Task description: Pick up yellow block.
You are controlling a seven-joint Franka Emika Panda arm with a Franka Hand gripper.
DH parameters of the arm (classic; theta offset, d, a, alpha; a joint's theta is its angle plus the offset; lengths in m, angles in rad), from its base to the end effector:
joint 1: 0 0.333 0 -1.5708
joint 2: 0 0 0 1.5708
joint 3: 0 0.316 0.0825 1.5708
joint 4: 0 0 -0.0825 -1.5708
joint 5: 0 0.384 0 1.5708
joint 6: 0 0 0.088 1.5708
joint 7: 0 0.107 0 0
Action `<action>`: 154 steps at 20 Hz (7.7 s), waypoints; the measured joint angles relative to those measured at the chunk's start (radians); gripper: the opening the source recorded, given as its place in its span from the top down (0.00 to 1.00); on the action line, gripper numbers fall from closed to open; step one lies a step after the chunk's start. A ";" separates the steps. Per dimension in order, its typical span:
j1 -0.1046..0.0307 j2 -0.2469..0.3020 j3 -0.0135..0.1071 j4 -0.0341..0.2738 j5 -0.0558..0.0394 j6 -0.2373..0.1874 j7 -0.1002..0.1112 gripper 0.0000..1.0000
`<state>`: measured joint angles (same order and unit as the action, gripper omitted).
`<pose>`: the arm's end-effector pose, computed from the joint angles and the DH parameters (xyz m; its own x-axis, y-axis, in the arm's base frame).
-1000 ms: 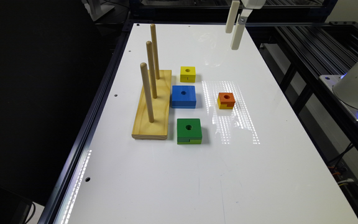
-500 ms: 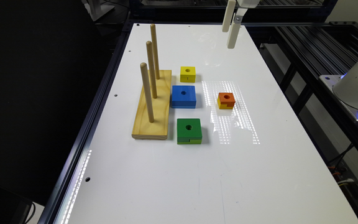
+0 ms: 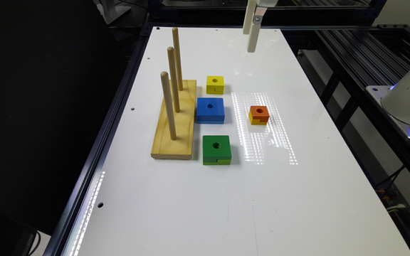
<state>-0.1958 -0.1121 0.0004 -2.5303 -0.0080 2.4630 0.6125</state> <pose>0.4467 -0.0884 0.3201 0.6946 -0.7183 0.0397 -0.7181 -0.6956 -0.0214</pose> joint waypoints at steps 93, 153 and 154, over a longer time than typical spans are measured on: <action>-0.028 0.377 0.014 0.207 -0.0001 0.162 -0.026 0.00; -0.028 0.530 0.030 0.246 0.0002 0.254 -0.023 0.00; -0.028 0.530 0.030 0.246 0.0002 0.255 -0.023 0.00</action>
<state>-0.2233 0.4178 0.0301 -2.2842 -0.0079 2.7176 0.5898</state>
